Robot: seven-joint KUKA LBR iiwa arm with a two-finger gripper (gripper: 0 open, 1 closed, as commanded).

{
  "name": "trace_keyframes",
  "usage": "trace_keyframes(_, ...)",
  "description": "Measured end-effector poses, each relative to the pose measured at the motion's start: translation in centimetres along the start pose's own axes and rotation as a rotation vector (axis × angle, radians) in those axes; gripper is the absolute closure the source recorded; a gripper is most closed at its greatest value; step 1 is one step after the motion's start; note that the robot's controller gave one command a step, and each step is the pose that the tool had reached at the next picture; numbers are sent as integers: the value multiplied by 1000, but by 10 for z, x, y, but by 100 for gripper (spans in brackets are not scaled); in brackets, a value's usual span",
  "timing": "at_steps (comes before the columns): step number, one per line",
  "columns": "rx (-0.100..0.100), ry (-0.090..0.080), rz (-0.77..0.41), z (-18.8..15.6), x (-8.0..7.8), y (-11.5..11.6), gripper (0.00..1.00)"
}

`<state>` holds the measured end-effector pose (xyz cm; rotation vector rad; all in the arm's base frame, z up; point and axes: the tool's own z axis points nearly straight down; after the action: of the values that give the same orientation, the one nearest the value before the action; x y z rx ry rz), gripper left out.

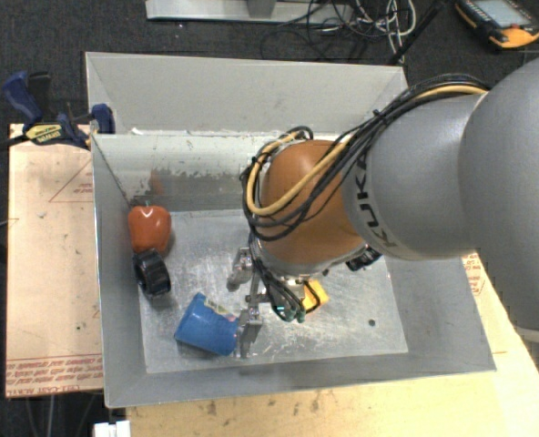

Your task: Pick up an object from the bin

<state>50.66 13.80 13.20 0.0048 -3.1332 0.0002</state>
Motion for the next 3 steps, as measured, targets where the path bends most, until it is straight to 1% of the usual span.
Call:
trace_keyframes(1, -1, -8, 3, -4, -2, -1, 0)
trace_keyframes(2, -2, -13, 8, 46, 10, 21, 0)
trace_keyframes(3, 0, -6, 62, 29, 17, 27, 0)
